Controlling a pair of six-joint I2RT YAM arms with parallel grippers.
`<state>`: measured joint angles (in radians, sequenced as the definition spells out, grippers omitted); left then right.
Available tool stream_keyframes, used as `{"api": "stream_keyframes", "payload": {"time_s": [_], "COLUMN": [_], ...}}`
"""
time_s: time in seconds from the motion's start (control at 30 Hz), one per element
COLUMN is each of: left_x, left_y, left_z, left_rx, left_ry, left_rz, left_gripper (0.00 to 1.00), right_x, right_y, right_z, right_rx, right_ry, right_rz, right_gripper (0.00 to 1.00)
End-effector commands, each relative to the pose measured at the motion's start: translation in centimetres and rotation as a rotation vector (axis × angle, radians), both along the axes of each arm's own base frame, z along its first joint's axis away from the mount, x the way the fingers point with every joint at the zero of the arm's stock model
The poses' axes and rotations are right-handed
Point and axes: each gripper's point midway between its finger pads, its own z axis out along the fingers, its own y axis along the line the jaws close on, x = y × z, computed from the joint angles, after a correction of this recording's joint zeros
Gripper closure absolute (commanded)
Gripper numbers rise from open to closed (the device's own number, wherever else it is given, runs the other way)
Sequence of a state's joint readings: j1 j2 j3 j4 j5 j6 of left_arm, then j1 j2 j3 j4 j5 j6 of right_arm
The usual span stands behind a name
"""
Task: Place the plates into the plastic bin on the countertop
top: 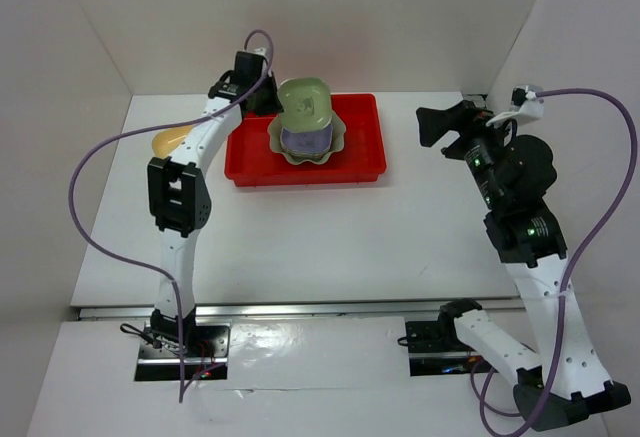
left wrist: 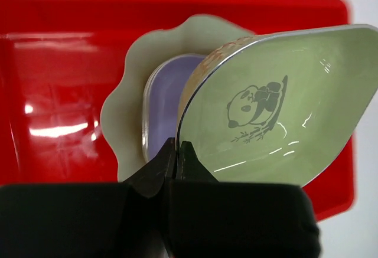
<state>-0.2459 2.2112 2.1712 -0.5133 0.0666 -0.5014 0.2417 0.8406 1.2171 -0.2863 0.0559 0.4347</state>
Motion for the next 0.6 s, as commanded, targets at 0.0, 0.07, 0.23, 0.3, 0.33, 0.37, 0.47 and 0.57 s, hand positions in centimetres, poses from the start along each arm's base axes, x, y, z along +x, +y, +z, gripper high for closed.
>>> {"api": "stream_keyframes", "payload": {"time_s": [0.0,0.07,0.23,0.3,0.33,0.37,0.47,0.57], "left_x": [0.5,0.6,1.0,1.2,1.4,1.4,1.8,1.8], "left_y": [0.3,0.0,-0.8,-1.0,-1.2,-1.2,-1.2,-1.2], "left_z": [1.2,-0.5,-2.5,-2.3,-2.4,-3.2,-3.4,-3.4], "left_rx": [0.067,0.099,0.114,0.112,0.115,0.118,0.128,0.135], "left_ry": [-0.044,-0.026,-0.002,-0.013,-0.012,0.0,-0.002,-0.005], "left_rz": [-0.016,-0.031,-0.049,-0.063,-0.076,-0.077,-0.085,-0.09], "left_gripper": [1.0,1.0,1.0,1.0,1.0,0.97,0.91,0.9], "right_x": [-0.7,-0.8,-0.1,-0.1,-0.1,-0.1,0.0,0.0], "right_y": [-0.3,-0.3,0.0,0.2,0.2,0.2,0.2,0.2], "right_z": [0.9,0.5,-0.4,-0.4,-0.4,-0.4,-0.9,-0.9], "right_rx": [0.005,0.003,-0.003,-0.004,-0.004,-0.004,-0.006,-0.006], "right_ry": [-0.015,-0.009,0.013,0.013,0.013,0.013,0.022,0.022], "right_rz": [-0.009,-0.009,0.0,0.009,0.009,0.009,0.009,0.009], "right_gripper": [0.0,0.0,0.0,0.0,0.0,0.0,0.0,0.0]}}
